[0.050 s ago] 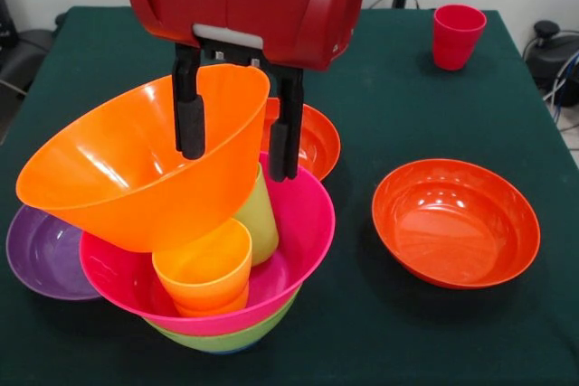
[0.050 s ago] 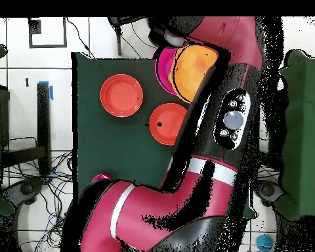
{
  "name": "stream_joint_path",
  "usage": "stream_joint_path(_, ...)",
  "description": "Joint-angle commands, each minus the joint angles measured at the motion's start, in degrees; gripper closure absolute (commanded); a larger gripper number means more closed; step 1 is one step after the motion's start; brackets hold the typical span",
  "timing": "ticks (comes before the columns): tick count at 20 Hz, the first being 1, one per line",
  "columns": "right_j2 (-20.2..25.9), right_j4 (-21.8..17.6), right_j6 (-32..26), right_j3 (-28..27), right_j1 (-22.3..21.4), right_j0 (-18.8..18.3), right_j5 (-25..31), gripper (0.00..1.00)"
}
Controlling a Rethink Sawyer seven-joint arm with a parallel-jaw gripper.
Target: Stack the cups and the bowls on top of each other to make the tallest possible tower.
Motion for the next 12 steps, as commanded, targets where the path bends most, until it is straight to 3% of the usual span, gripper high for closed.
stream_joint_path(1, 7.5, -4.2, -5.1, 9.1, 0.8, 1.4, -2.7, 0.00)
stream_joint_path(12, 8.4, -5.0, -6.7, 11.1, 0.0, 0.9, -4.0, 0.00)
